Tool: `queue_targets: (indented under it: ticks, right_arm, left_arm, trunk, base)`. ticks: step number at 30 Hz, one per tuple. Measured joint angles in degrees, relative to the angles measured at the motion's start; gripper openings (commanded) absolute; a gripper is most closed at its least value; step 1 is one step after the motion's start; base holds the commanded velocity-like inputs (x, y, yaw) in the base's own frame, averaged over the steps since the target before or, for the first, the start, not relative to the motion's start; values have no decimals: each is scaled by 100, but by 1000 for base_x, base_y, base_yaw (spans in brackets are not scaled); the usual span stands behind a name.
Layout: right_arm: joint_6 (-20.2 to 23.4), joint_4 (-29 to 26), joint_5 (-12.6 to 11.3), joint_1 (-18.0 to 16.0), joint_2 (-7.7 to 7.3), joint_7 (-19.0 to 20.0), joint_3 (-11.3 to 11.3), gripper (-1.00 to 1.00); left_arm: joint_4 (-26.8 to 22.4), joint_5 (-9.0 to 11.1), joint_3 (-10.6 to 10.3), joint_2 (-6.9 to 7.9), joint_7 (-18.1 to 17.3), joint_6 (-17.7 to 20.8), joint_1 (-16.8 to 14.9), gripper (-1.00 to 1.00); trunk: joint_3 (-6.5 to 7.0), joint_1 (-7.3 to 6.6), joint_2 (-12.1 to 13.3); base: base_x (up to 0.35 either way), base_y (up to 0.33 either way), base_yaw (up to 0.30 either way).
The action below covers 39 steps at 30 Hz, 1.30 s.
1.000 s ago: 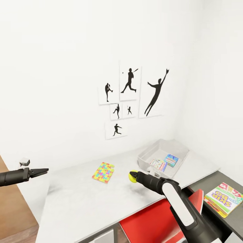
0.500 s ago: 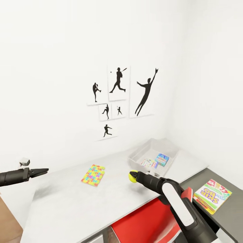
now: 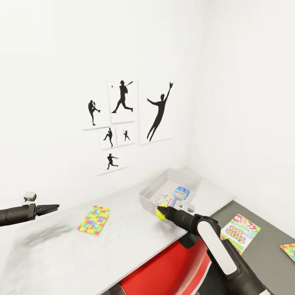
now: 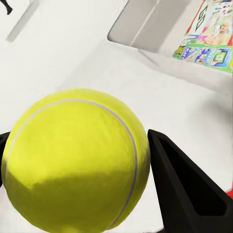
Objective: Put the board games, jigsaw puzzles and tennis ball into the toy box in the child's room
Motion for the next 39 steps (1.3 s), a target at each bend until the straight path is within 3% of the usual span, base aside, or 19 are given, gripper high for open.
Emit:
queue_targets:
  ticks: [5,7,9,12,15,18,24,26,31,35,39]
  right_arm:
    - [113,-330,-4,52,10,-20,-35,-100]
    - [364,-372,-1,27,17,-20,-93,-100]
    - [713,-389,9,-69,29,-23,-335,-100]
    - [1101,-343,13,-383,36,-45,-870,-100]
    - [1347,-311,7,-570,37,-75,-1176,-100]
    - [1530,-226,9,-735,41,-141,-1314,-100]
    - [1600,374,23,-1082,118,-585,-1352,-100]
    - [1613,694,28,-1300,256,-1007,-1329,-100]
    - [1670,1546,18,-1971,847,-2476,-1175,-100]
    - [1679,1987,33,-2394,974,-2747,-1144,-100]
    - [1707,2910,37,-2861,1050,-2792,-1085,-100]
  left_arm:
    - [-12,5,1,-5,0,0,-1,100]
    - [-13,2,2,-4,0,0,-1,100]
    - [-14,5,3,-5,0,0,0,100]
    - [-14,9,3,-5,1,0,0,100]
    - [-13,11,2,-6,2,0,0,100]
    - [-14,9,3,-6,0,0,-1,100]
    - [-14,1,3,-6,-1,0,-1,100]
    - [-14,-6,3,-6,0,-4,-1,100]
    - [-14,-12,4,-7,-1,-9,-2,100]
    - [-14,-12,4,-2,-1,-9,-1,100]
    - [-14,-12,11,2,-1,-9,-1,100]
  trunk:
    - [-1,0,1]
    - [-1,0,1]
    - [0,0,1]
    - [0,0,1]
    - [0,0,1]
    - [-1,1,1]
    - [0,1,2]
    - [0,1,2]
    - [0,1,1]
    - [0,1,1]
    - [0,1,2]
  base:
    - [90,-93,-3]
    - [90,-89,-1]
    - [89,-88,0]
    - [89,-137,0]
    - [71,-238,0]
    - [23,-118,0]
    - [4,-19,0]
    - [0,-2,0]
    - [0,0,0]
    - [0,0,0]
    - [0,0,0]
